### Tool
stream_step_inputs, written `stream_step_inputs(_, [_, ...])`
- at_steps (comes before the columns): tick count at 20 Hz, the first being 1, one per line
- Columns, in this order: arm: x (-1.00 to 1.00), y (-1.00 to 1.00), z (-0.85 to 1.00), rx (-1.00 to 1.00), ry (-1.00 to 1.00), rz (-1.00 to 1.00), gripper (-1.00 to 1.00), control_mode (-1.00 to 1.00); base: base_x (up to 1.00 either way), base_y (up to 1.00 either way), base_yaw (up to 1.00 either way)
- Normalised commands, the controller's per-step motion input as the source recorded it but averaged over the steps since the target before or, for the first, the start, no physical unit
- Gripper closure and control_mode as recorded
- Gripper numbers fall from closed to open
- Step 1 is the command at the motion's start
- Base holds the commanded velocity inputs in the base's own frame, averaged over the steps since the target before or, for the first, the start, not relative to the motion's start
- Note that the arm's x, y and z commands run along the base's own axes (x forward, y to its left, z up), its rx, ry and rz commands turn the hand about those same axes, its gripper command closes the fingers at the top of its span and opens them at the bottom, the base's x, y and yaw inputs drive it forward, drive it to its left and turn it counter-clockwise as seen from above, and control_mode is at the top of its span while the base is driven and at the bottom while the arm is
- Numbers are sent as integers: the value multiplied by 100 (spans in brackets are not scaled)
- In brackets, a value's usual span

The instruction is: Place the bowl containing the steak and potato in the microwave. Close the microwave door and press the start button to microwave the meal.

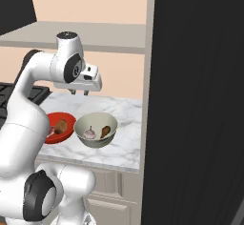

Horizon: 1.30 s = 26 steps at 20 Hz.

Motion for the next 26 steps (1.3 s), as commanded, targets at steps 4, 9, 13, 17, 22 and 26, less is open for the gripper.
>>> stream_step_inputs(4, [-19,0,-25,0,0,0,-100,-100,0,0,0])
stream_step_inputs(9, [-60,7,-56,0,-7,-3,-100,-100,0,0,0])
stream_step_inputs(13, [-53,2,-65,2,-9,-4,-100,-100,0,0,0])
stream_step_inputs(17, [-45,33,-65,4,-1,-4,-100,-100,0,0,0])
stream_step_inputs(22, [-33,43,-50,11,0,-6,-100,-100,0,0,0])
stream_step_inputs(26, [-3,51,-23,9,3,-13,-100,-100,0,0,0])
